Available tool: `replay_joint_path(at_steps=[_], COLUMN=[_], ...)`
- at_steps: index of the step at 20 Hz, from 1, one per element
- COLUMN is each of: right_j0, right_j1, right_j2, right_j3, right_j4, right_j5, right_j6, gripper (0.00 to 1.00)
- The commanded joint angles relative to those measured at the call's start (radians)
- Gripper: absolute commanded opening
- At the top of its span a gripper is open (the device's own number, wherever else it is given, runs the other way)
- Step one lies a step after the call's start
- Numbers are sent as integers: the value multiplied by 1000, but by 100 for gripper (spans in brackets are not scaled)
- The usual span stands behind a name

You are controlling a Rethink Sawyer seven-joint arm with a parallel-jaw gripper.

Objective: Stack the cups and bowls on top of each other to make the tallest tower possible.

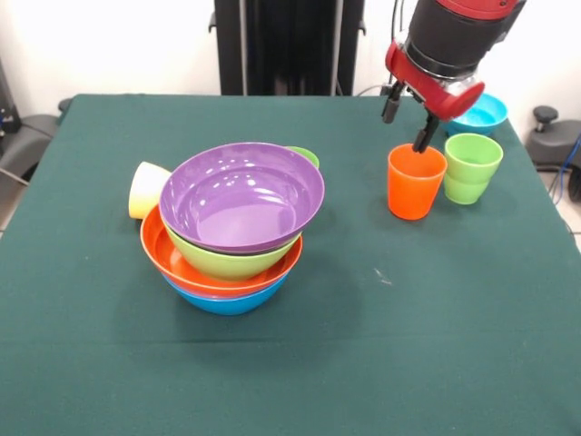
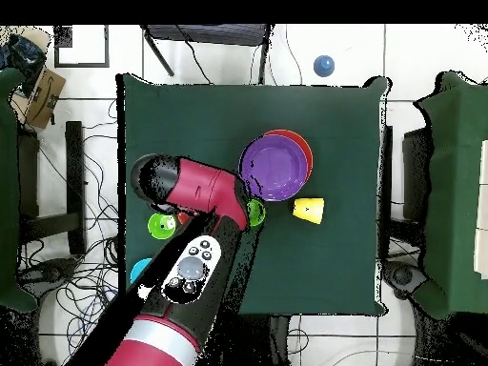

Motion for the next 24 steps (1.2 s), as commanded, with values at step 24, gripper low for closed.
replay_joint_path(at_steps=[24], right_j0=[-33], right_j1=[92], right_j2=[145], right_j3=[78], right_j4=[43], right_j5=[-231], right_j6=[134], gripper=[100])
